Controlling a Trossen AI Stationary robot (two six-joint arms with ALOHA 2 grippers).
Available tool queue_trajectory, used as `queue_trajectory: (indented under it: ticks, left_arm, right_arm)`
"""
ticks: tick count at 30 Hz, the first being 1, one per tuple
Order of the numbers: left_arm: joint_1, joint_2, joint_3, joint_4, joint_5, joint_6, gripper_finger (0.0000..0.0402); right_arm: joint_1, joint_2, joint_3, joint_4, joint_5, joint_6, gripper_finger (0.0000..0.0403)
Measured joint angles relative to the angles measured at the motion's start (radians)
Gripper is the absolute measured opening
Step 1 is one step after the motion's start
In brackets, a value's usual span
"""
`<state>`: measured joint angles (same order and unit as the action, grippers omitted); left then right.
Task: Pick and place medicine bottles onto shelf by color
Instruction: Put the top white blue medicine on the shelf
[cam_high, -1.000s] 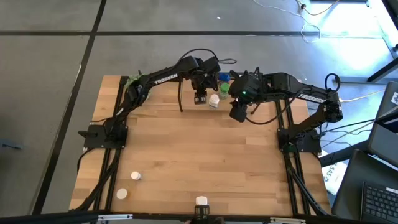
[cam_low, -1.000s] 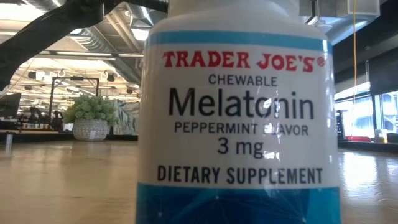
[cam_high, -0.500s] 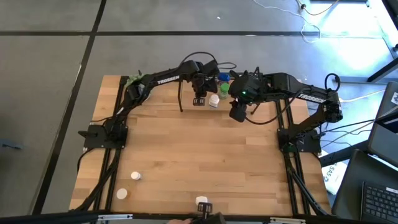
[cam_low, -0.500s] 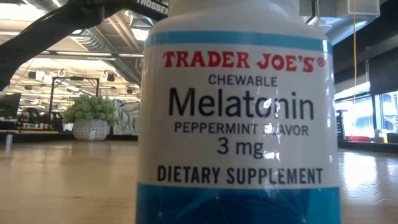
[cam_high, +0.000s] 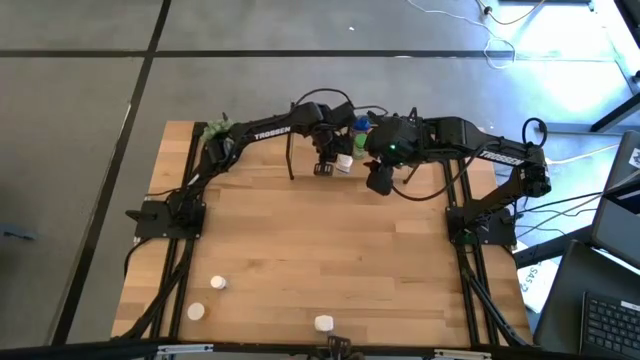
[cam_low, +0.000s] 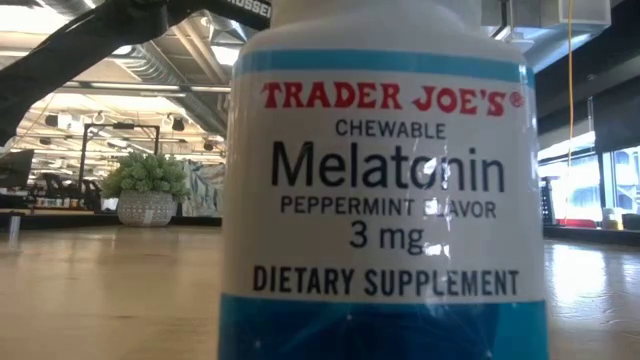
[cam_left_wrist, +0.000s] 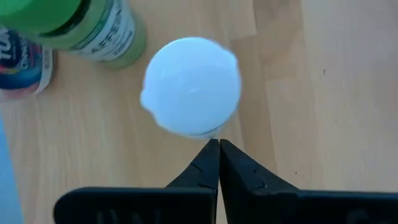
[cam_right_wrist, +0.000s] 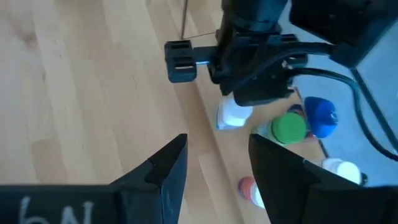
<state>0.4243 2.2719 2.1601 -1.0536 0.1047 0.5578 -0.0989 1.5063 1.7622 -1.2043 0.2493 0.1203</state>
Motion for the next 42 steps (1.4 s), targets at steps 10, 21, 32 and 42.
queue_trajectory:
  ticks: [10, 21, 32, 42]
  left_arm:
    - [-0.035, 0.000, 0.000, 0.022, -0.002, -0.004, 0.0000]
    - [0.008, 0.000, -0.002, -0.062, -0.086, -0.004, 0.0000]
    - [0.012, 0.002, -0.109, 0.065, -0.019, -0.007, 0.0000]
    - [-0.009, 0.000, -0.130, 0.165, -0.017, -0.005, 0.0000]
  right_arm:
    - [0.005, 0.000, 0.000, -0.001, -0.112, 0.005, 0.0173]
    - [0.005, 0.000, 0.000, -0.001, -0.113, 0.007, 0.0173]
    - [0.005, 0.000, 0.000, 0.031, -0.113, 0.007, 0.0173]
    - [0.005, 0.000, 0.000, 0.051, -0.113, 0.008, 0.0173]
